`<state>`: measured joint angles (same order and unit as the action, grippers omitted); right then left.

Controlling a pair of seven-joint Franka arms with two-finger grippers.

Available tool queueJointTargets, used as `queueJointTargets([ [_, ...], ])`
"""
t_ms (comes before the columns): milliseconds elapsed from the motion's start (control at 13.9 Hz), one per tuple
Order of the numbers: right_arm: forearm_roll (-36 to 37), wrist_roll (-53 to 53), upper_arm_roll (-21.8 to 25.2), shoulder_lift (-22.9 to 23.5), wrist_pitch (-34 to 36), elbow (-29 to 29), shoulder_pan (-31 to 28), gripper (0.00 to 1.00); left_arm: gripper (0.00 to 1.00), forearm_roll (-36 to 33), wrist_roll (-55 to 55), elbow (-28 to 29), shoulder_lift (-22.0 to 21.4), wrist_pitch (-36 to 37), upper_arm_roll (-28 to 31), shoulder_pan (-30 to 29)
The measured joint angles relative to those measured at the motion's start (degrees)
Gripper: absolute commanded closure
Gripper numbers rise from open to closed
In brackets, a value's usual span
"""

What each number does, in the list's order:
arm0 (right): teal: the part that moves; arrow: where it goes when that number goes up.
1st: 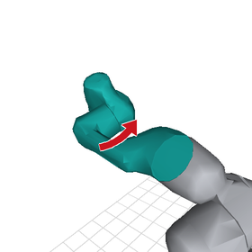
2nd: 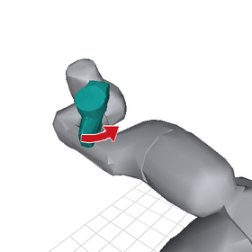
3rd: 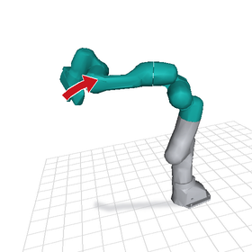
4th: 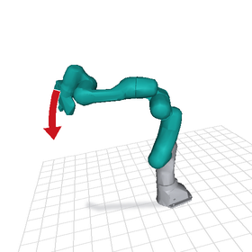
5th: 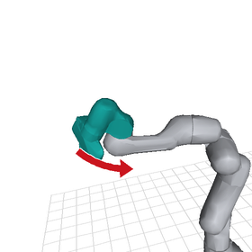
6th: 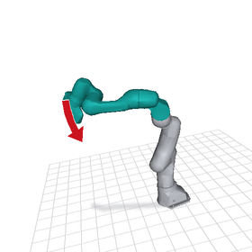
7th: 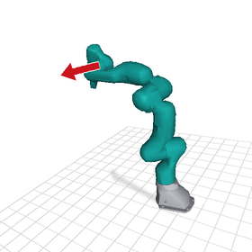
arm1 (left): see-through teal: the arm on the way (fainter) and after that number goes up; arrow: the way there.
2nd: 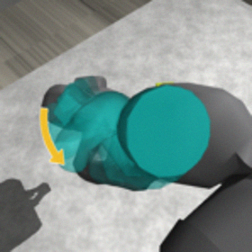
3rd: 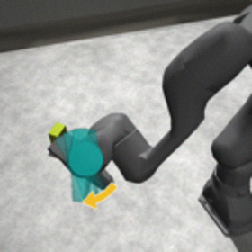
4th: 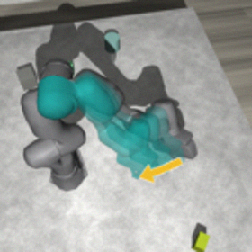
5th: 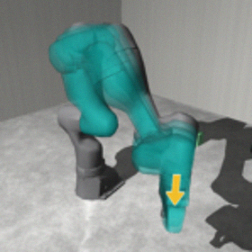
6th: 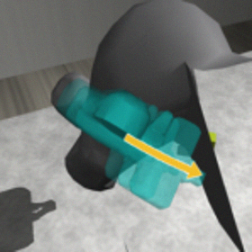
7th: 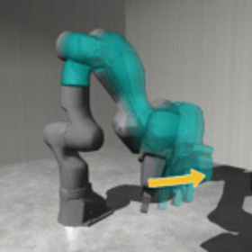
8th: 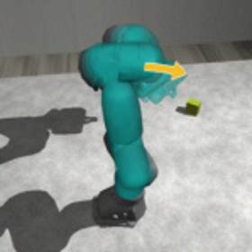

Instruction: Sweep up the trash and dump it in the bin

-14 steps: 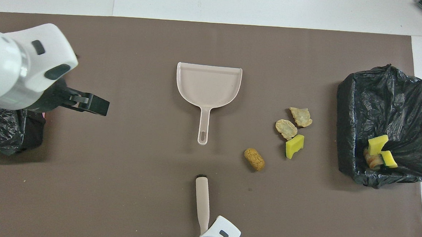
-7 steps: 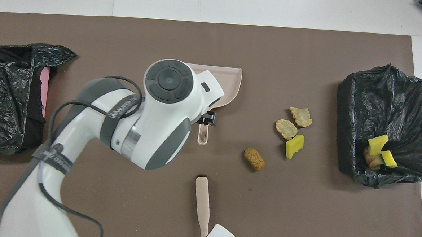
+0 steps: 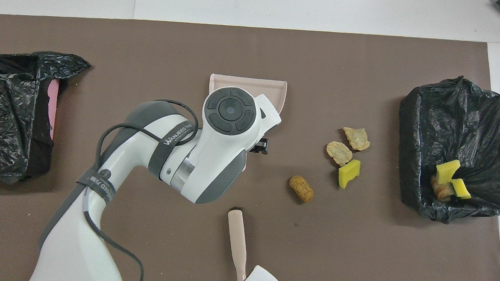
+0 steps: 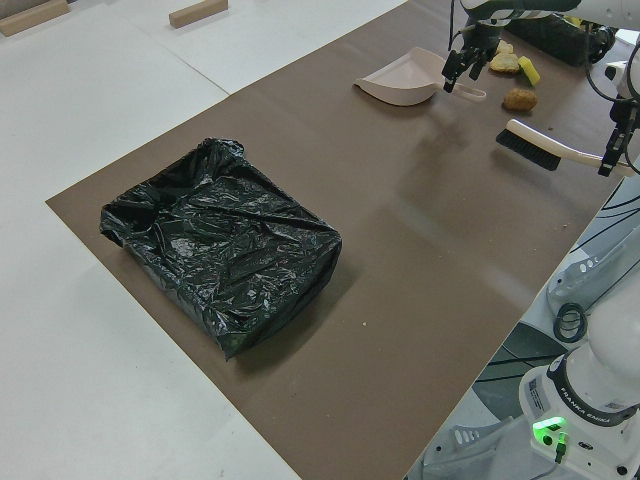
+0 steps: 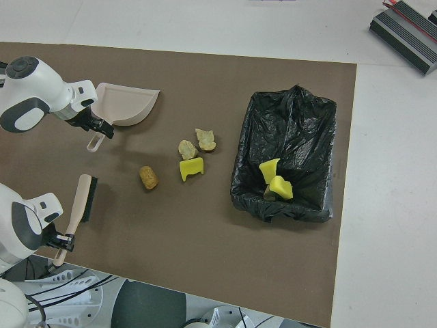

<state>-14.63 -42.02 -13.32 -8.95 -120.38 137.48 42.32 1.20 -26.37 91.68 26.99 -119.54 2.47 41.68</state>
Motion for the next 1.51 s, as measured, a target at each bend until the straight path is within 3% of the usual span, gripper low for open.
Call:
queueJointTargets([
  [72,0.1,0.8,0.0,-0.9,2.9,-0.5,-1.7,1.0,0.02,0.0,-0.1,0.6,0.1,-1.3,0.0,0.0],
  [216,0.2,5.9,0.1,-4.5,10.7,-1.0,-7.1,1.0,0.26,0.0,-0.2,1.4,0.1,-2.6,0.1,0.0],
  [287,0.3,9.2,0.2,-7.0,14.5,-1.0,-10.8,1.0,0.47,0.0,-0.2,1.6,0.1,-2.9,0.2,0.0],
  [359,0.4,12.8,0.3,-9.3,17.7,-1.0,-14.6,1.0,0.76,0.0,-0.2,1.6,0.1,-3.2,0.3,-0.1],
  [431,0.9,16.9,0.4,-11.6,20.5,-1.0,-18.9,1.0,0.87,0.0,-0.2,1.6,0.1,-3.3,0.4,-0.1],
  [647,5.9,31.2,0.7,-16.4,25.8,-1.6,-33.4,1.0,1.0,0.0,1.7,1.6,0.0,-3.4,0.5,-0.1],
  [862,11.9,46.4,0.8,-15.7,22.3,-1.6,-44.3,1.0,1.0,-0.1,6.7,1.6,-0.6,-3.2,1.3,-0.4],
  [1006,15.5,49.7,0.8,-12.1,15.3,-1.7,-48.2,1.0,1.0,-0.1,12.8,1.6,-2.1,-1.4,1.6,-1.7],
  [1221,22.9,49.8,0.7,-1.6,4.7,-3.7,-50.3,1.0,1.0,-0.1,26.3,1.7,-5.9,6.7,1.7,-3.1],
  [1509,23.8,49.7,0.2,8.2,-2.3,-5.5,-50.9,1.0,1.0,-0.1,39.7,5.0,-8.0,9.1,1.5,-3.1],
])
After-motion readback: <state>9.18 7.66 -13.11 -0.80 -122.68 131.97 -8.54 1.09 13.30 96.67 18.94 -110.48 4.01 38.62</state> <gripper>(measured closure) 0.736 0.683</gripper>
